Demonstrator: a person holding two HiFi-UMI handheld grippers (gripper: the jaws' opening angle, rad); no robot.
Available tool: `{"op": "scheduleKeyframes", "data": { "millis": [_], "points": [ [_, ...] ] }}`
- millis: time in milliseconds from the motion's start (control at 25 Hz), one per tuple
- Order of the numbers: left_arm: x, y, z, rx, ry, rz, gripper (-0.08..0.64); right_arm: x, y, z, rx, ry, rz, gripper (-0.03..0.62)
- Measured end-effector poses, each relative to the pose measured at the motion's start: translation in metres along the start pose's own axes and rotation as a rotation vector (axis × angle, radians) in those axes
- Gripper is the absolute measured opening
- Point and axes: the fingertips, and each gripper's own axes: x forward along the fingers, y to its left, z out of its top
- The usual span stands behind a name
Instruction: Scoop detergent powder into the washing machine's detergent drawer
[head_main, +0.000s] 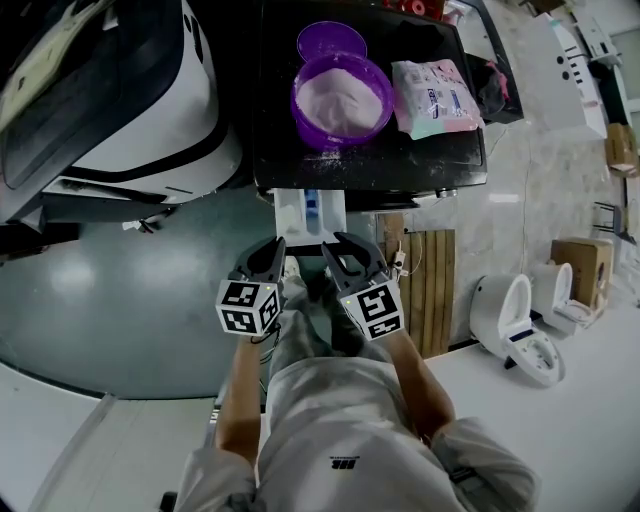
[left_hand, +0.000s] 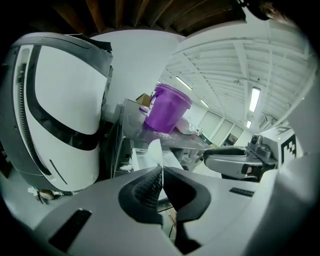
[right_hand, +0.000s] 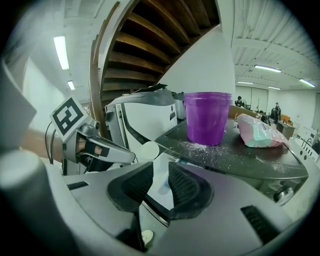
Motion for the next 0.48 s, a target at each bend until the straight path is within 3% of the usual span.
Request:
{"op": "scheduleKeyframes", "data": {
  "millis": [280, 480],
  "points": [
    [0.008, 0.006, -0.007, 0.056, 0.059, 0.049, 0.015, 0.002, -0.002, -0.006, -0.001, 0.013, 0.000, 0.095],
    [0.013, 0.010, -0.013, 0.140, 0.117, 0.097, 0.015, 0.005, -0.002, -0.009, -0.008, 0.021, 0.001, 0.095]
  ]
}}
